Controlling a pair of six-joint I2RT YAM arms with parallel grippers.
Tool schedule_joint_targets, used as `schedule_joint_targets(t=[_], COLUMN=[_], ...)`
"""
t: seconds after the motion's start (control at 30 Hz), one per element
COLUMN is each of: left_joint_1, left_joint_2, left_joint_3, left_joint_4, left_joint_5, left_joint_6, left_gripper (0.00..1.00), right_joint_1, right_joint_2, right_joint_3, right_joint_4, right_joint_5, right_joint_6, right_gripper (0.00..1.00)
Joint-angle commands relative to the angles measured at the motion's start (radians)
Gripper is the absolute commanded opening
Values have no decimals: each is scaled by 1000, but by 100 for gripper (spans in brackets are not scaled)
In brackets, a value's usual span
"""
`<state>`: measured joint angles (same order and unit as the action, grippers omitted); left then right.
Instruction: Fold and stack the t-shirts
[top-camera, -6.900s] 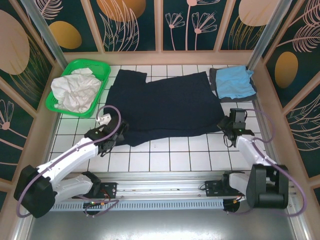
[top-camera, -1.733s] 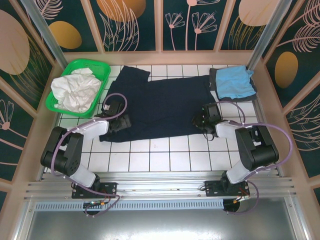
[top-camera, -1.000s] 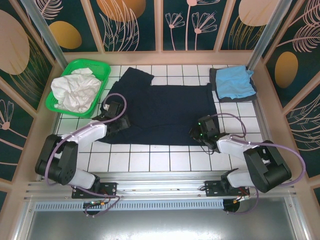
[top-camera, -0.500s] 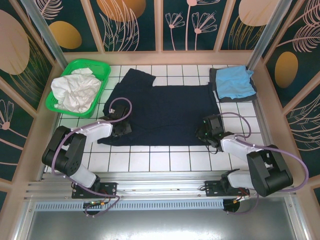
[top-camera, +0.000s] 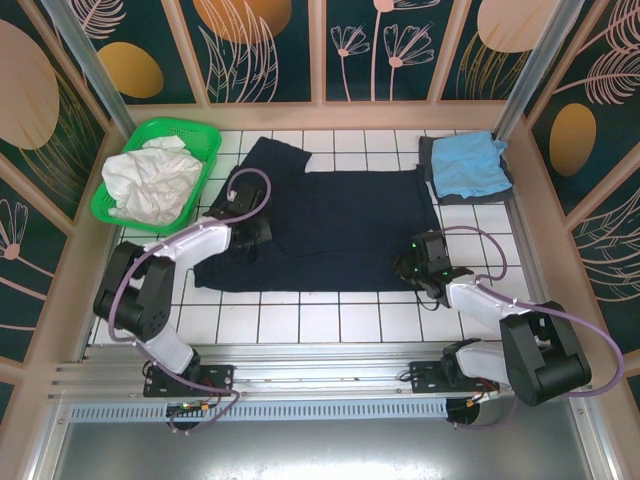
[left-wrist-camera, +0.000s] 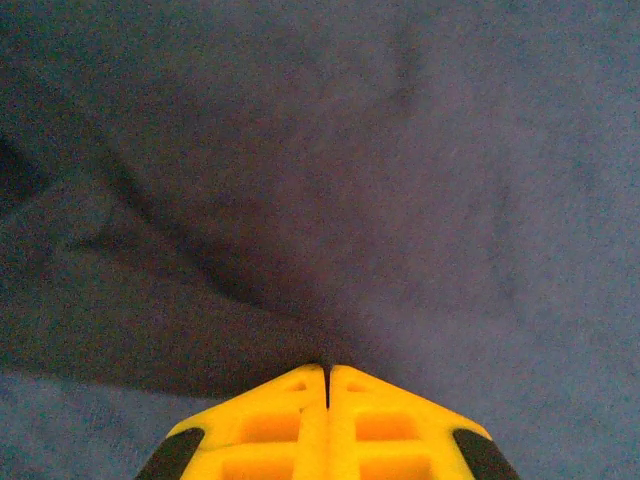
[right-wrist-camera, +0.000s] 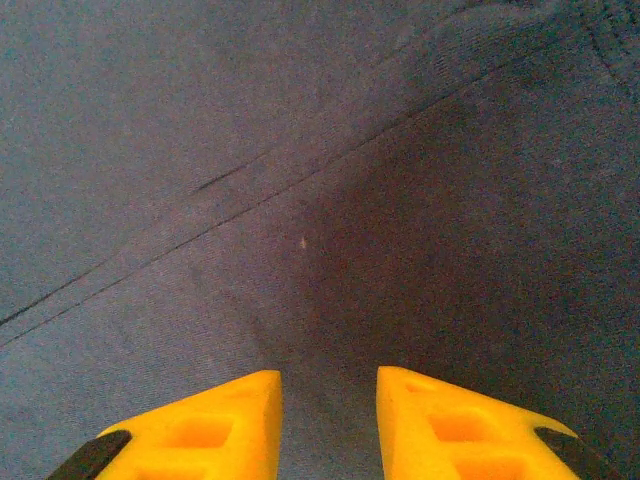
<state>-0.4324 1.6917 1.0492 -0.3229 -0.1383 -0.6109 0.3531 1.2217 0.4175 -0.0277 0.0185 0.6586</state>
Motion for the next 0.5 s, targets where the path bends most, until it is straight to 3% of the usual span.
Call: schedule_joint_targets(t=[0.0,0.1,0.13,0.2,0.3,0.47], left_joint_1=[1,1,3,4,6,23], left_joint_2=[117,224,250,310,378,359], left_joint_3=[123,248,284,389,513,550], left_joint_4=[-76,-104,-112,-146,-197,-235], left_joint_5=[-10,3,8,8,20,-15], left_joint_6=[79,124,137,155,185,195], left_gripper=[0,9,16,42,58,63], right_joint_1=[-6,9,25,76,139,255], right_joint_2=[-8,-12,-14,-21,-42,-66], right_joint_3=[-5,11,20,36,44,56], right_joint_4=[-5,-7,-11,-23,-5,170], right_joint_5=[1,-34,-34,-8,6,-44], right_joint_6=[-31,-54,-67,-94,-142,-244], right_gripper=[31,31,31,31,33,37])
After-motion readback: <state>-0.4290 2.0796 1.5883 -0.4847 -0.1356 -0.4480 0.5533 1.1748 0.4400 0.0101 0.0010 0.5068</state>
